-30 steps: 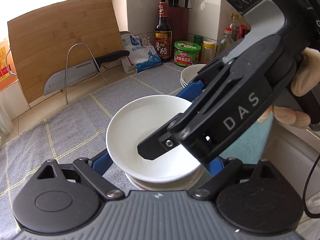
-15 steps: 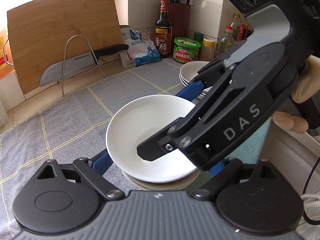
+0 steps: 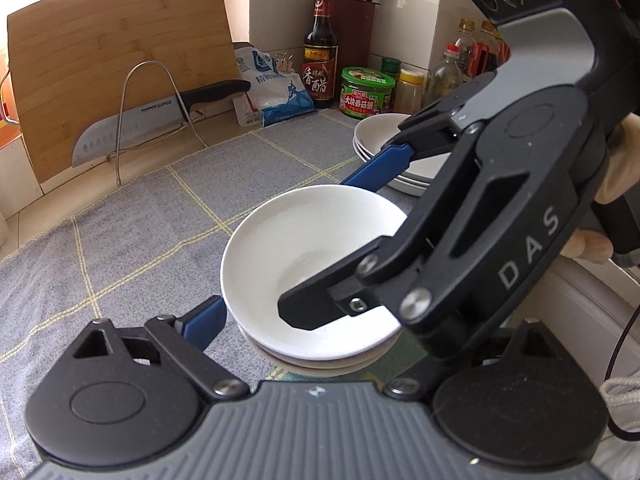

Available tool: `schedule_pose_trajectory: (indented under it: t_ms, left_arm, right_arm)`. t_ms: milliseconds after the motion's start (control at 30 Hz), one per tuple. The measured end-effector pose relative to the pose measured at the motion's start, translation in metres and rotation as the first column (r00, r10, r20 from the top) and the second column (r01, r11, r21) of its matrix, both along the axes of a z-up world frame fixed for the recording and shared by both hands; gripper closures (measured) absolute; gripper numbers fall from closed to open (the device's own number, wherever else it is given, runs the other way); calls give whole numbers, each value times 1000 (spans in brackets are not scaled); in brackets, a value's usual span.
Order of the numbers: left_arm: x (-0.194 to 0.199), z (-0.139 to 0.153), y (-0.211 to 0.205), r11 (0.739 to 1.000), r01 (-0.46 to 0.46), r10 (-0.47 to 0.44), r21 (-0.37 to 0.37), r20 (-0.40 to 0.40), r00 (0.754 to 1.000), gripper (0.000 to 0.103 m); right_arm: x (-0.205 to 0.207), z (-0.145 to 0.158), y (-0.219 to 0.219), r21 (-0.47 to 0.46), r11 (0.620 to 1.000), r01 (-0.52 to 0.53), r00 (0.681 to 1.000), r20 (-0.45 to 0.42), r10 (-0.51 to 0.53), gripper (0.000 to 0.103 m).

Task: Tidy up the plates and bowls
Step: 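Lower the white bowl onto the bowl stack and open the right gripper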

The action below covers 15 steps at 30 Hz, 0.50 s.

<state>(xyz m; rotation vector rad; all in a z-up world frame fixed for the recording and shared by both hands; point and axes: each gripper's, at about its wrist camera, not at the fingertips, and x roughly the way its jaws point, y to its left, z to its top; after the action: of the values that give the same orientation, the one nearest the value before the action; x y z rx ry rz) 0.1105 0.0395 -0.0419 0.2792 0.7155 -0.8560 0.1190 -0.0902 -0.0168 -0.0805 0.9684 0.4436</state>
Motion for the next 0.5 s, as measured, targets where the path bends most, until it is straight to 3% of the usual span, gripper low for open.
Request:
schedule_pose_trajectory:
  t_ms: [333,500]
  left_arm:
    - [-11,6,32,999,53,-53,-1,56,997,6]
    - [-8,-1,42,997,69,-69,23,29,997,5]
  right_arm:
    - [-27,12,-12,-71,997,-39,996,76,44,0]
    - [-44,15,-13,-89,993,-78,991,103,87,0]
